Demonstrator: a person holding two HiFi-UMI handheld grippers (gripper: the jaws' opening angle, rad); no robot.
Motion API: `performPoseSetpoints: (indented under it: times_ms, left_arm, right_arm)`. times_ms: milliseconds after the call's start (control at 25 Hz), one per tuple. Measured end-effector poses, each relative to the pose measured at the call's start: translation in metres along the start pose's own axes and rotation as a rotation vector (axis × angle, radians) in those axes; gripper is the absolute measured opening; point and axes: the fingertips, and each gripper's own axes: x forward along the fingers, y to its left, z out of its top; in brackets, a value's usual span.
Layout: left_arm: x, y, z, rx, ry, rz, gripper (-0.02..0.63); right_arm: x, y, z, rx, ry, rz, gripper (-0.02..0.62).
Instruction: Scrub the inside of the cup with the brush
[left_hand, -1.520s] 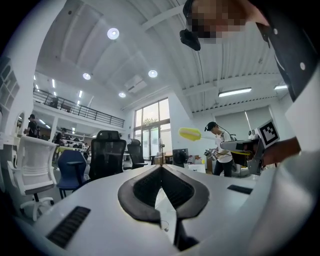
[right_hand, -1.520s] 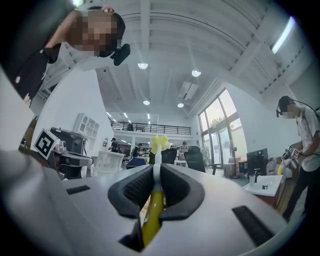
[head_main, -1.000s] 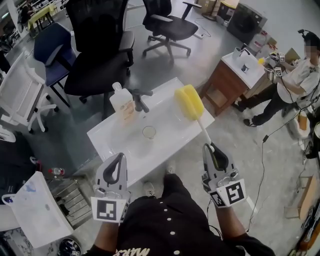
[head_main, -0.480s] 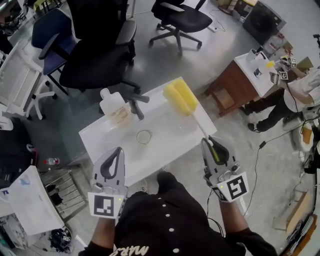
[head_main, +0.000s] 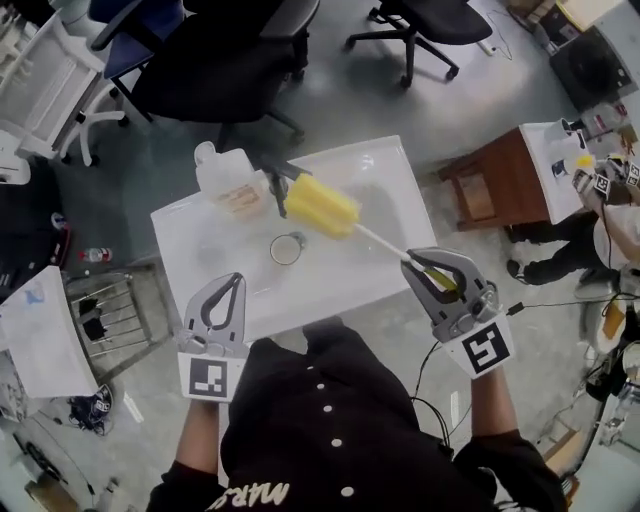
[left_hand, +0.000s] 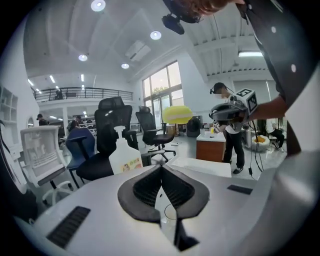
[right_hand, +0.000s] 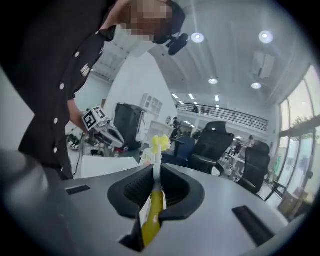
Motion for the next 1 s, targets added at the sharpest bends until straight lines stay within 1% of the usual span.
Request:
performPoseSetpoints:
  times_ms: [80, 120, 200, 280, 400, 480, 560, 720, 760, 800, 840, 920, 1000]
  left_arm:
    - [0.010, -0.008, -0.018, 0.070, 0.041, -0.012, 0.026]
    - [0.015, -0.013, -0.027, 0.085, 0.066, -0.021, 0.026]
    - [0.022, -0.020, -0.046, 0.079, 0.099, -0.039, 0.026]
    - [0.029, -0.024, -0.062, 0.057, 0.119, -0.053, 0.026]
    - [0.041, -0.021, -0.089, 0.043, 0.166, -0.066, 0.026]
    - [0.049, -0.017, -0.112, 0.047, 0.214, -0.077, 0.028]
    - [0.059, -0.011, -0.135, 0.054, 0.244, -0.094, 0.028]
    - [0.083, -0.008, -0.180, 0.058, 0.309, -0.177, 0.032]
    - [0.089, -0.010, -0.192, 0.058, 0.333, -0.207, 0.064]
    - [0.095, -0.012, -0.204, 0.062, 0.360, -0.239, 0.123]
    - [0.099, -0.016, -0.215, 0.071, 0.388, -0.270, 0.161]
    - [0.107, -0.023, -0.236, 0.102, 0.439, -0.321, 0.170]
    - [0.115, -0.023, -0.256, 0.142, 0.482, -0.361, 0.196]
  right_arm:
    - [0.012, 0.011, -0.021, -0.095, 0.063, 0.141, 0.049]
    - [0.019, 0.017, -0.031, -0.139, 0.087, 0.206, 0.049]
    - [0.031, 0.027, -0.052, -0.196, 0.121, 0.307, 0.049]
    - [0.043, 0.035, -0.070, -0.230, 0.155, 0.371, 0.049]
    - [0.063, 0.045, -0.095, -0.291, 0.219, 0.446, 0.048]
    - [0.076, 0.053, -0.110, -0.313, 0.264, 0.494, 0.049]
    - [0.090, 0.059, -0.125, -0.336, 0.305, 0.539, 0.049]
    - [0.114, 0.070, -0.157, -0.382, 0.382, 0.616, 0.049]
    - [0.118, 0.073, -0.165, -0.391, 0.399, 0.630, 0.049]
    - [0.121, 0.075, -0.172, -0.404, 0.416, 0.642, 0.048]
    - [0.124, 0.077, -0.177, -0.417, 0.434, 0.655, 0.049]
    - [0.127, 0.081, -0.185, -0.430, 0.468, 0.684, 0.049]
    - [0.137, 0.083, -0.190, -0.444, 0.492, 0.702, 0.049]
